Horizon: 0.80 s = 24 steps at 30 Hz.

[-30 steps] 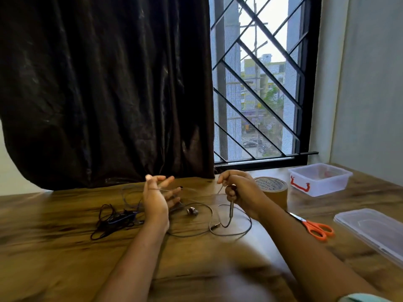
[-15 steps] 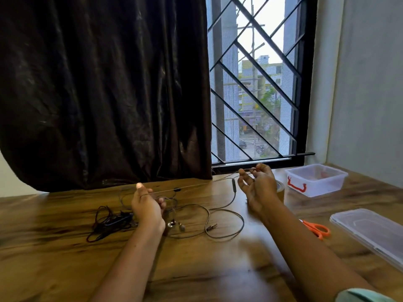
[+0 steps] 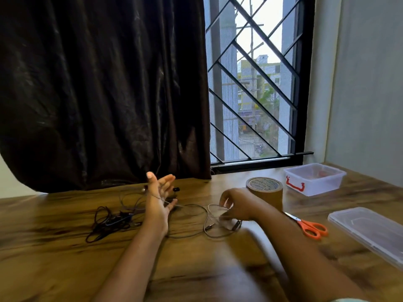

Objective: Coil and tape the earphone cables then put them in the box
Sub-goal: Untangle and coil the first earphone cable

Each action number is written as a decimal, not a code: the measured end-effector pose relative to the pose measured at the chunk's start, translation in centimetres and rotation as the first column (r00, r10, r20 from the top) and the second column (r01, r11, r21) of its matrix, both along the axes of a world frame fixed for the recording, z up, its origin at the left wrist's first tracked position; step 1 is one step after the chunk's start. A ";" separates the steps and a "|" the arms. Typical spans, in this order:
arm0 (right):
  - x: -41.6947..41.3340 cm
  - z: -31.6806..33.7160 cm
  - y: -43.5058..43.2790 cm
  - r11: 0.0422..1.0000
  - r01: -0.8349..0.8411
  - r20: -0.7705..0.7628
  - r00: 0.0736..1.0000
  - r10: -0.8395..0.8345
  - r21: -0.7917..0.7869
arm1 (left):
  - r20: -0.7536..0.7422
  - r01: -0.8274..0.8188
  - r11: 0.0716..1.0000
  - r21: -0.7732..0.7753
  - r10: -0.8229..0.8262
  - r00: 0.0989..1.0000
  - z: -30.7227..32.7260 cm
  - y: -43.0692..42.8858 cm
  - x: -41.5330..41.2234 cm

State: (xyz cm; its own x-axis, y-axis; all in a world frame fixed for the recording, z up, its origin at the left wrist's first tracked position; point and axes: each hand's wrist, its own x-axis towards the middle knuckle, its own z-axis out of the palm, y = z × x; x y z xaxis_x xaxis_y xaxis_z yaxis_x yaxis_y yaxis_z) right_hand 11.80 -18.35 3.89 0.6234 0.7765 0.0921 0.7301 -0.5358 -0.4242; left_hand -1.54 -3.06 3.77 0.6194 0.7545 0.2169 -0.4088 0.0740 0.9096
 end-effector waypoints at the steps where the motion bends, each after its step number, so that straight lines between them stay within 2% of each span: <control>1: -0.1 -0.2 0.3 0.999 0.014 0.032 0.999 -0.012 -0.034 | -0.039 0.014 0.999 0.031 -0.013 0.999 0.0 -0.3 0.1; 4: 0.5 0.1 -0.1 0.998 0.063 0.051 0.997 -0.062 -0.013 | -0.118 0.001 0.991 0.134 0.015 0.993 0.2 -1.2 0.6; 5: 0.7 0.4 -0.4 0.998 0.057 0.021 0.998 -0.057 0.028 | -0.129 -0.009 0.984 0.178 0.033 0.991 0.1 -1.5 0.7; 7: 0.3 0.7 -0.6 0.979 0.031 -0.136 0.991 -0.003 0.202 | -0.149 0.017 0.959 0.282 0.027 0.989 -0.1 -2.1 0.8; 9: -0.7 0.9 0.0 0.908 0.032 -0.277 0.956 0.094 0.417 | -0.180 0.104 0.919 0.381 -0.036 0.983 -0.5 -2.7 0.8; 11: -1.7 1.2 0.6 0.808 0.005 -0.320 0.920 0.227 0.589 | -0.230 0.200 0.872 0.446 -0.105 0.967 -0.7 -3.2 0.9; 14: -2.8 1.9 1.0 0.688 -0.018 -0.377 0.826 0.419 0.726 | -0.231 0.307 0.867 0.393 -0.230 0.945 -0.5 -4.0 1.2; 16: -3.1 2.0 1.0 0.676 -0.024 -0.418 0.771 0.481 0.736 | -0.223 0.277 0.884 0.376 -0.204 0.953 -0.4 -4.0 1.4; 19: -3.3 1.6 0.9 0.715 -0.046 -0.452 0.746 0.489 0.698 | -0.181 0.133 0.915 0.380 -0.068 0.981 -0.4 -3.3 1.3; 22: -2.8 0.9 1.0 0.848 -0.163 -0.449 0.789 0.419 0.505 | -0.063 -0.041 0.963 0.265 0.059 0.996 -0.1 -2.2 1.3; 24: -2.6 0.6 1.0 0.897 -0.283 -0.444 0.792 0.418 0.340 | 0.021 -0.104 0.985 0.141 0.102 0.995 0.3 -1.5 1.3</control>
State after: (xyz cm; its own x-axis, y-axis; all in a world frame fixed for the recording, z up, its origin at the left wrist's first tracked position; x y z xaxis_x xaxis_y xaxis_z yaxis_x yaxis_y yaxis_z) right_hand 9.23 -17.31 4.48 0.3242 0.9439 0.0630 0.5006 -0.1146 -0.8581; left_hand -0.27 -4.53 4.06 0.5366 0.7749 0.3340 -0.4197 -0.0983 0.9023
